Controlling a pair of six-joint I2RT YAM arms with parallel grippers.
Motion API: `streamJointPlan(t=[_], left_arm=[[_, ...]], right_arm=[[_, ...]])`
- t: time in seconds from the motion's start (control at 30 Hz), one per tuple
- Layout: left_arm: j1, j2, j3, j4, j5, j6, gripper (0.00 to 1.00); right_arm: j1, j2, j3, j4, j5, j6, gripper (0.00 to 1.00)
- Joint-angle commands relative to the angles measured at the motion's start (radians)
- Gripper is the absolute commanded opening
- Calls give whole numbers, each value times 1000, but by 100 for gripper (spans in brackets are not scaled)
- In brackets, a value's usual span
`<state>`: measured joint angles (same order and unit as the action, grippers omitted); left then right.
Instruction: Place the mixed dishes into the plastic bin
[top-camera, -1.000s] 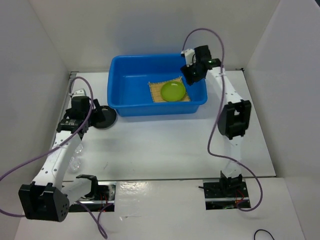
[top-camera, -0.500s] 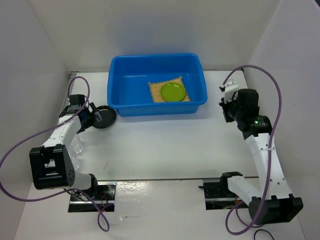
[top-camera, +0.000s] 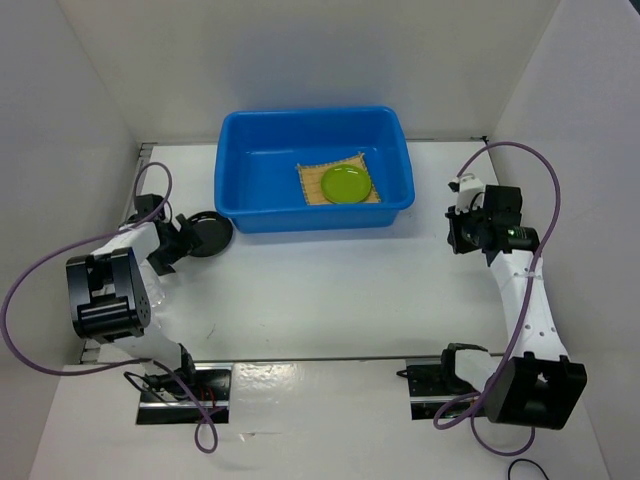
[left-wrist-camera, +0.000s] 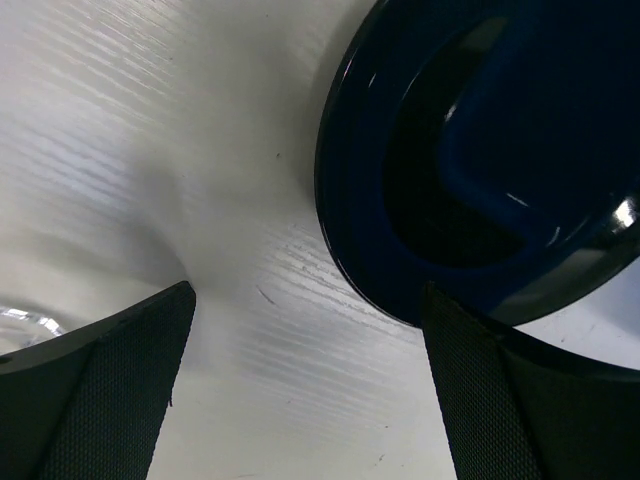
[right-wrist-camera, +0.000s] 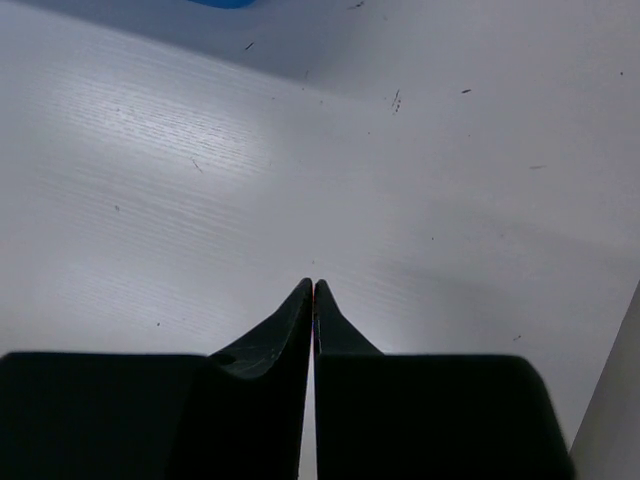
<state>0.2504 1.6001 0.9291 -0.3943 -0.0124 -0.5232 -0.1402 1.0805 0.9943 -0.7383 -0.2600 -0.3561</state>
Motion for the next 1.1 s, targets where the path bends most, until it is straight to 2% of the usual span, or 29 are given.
streamJointPlan(t=[0.0,0.27,0.4,0.53,0.57,0.6,0.67,0.83,0.93,1.07], left_arm=[[9,27,42,40,75,-14,99],[49,159,60,98,218,-23,99],[58,169,60,107,239,-32,84],[58,178,51,136,296,-41,60],[58,187,51,137,307,-41,49],[58,187,51,137,307,-41,45],[58,196,51,137,318,-41,43],[67,205,62,115,327,-32,0],[76,179,71,106,327,-32,0],[99,53,71,69,174,-55,0]], right_arm=[[-6,9,-5,57,-38,5,6],[-24,9,-14,66,-38,5,7],[-33,-2,-14,66,-38,5,8],[-33,-2,-14,76,-38,5,10],[-33,-2,-14,76,-38,5,10],[-33,-2,-14,76,-38,5,10],[-33,-2,-14,76,-38,5,10],[-33,-2,-14,76,-47,5,10],[-33,-2,-14,76,-47,-4,10],[-33,-2,-14,76,-47,-4,10]])
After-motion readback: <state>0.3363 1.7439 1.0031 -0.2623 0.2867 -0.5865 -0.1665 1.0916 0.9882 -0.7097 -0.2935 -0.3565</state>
